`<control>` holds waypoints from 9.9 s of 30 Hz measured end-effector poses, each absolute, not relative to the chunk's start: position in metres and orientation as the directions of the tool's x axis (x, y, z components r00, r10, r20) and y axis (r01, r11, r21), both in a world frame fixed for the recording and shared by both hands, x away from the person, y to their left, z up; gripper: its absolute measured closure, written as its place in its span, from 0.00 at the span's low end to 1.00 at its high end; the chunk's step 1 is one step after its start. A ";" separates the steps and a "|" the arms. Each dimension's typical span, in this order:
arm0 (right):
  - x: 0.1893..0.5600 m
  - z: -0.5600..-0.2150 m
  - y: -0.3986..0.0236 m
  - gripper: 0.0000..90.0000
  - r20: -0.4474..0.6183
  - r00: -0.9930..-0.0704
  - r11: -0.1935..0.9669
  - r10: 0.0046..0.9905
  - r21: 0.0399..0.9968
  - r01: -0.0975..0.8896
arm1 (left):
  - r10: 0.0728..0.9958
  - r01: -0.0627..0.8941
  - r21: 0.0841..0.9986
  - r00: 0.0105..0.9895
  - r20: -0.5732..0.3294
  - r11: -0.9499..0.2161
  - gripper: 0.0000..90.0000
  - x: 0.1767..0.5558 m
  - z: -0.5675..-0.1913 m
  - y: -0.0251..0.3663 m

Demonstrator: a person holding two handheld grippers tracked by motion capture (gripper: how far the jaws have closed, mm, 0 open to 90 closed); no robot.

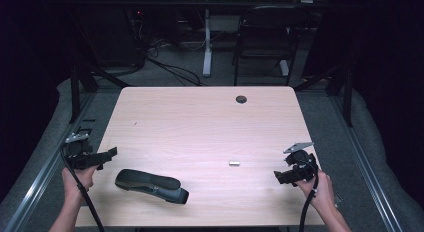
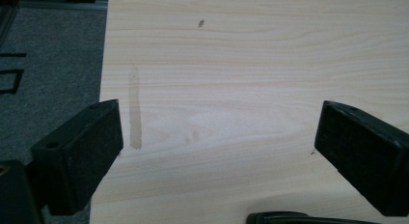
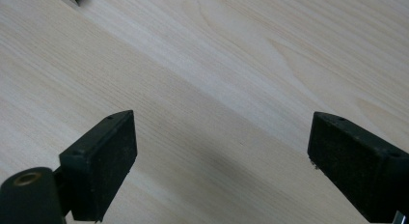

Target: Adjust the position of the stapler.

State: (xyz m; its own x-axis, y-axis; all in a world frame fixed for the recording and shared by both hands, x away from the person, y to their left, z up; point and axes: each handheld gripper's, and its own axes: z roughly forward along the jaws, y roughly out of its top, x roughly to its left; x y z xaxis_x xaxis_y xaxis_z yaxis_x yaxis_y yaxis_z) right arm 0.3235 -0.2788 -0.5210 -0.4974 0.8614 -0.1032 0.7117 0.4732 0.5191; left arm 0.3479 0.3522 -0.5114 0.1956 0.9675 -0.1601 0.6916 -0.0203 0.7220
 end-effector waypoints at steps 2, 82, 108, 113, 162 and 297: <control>0.323 -0.521 -0.279 0.11 -0.103 -0.494 0.470 0.863 0.521 0.712 | 0.968 0.696 0.717 0.206 -0.143 -0.042 0.12 0.348 -0.510 0.350; 0.324 -0.519 -0.279 0.14 -0.116 -0.508 0.492 0.853 0.505 0.709 | 0.921 0.874 0.354 0.382 -0.076 -0.333 1.00 0.317 -0.528 0.300; 0.316 -0.509 -0.261 0.15 -0.039 -0.548 0.476 0.836 0.549 0.687 | 0.864 0.846 0.339 0.480 -0.151 -0.411 1.00 0.313 -0.527 0.273; 0.309 -0.504 -0.241 0.15 -0.004 -0.611 0.505 0.792 0.566 0.651 | 0.857 0.842 0.343 0.490 -0.160 -0.417 1.00 0.313 -0.528 0.268; 0.273 -0.490 -0.106 0.60 -0.037 -0.875 0.670 0.483 0.659 0.342 | 0.828 0.804 0.362 0.545 -0.132 -0.472 1.00 0.323 -0.534 0.222; 0.334 -0.492 -0.141 0.63 0.046 -0.806 0.578 0.590 0.673 0.461 | 0.277 0.272 0.510 0.958 -0.067 -0.816 0.41 0.382 -0.532 0.154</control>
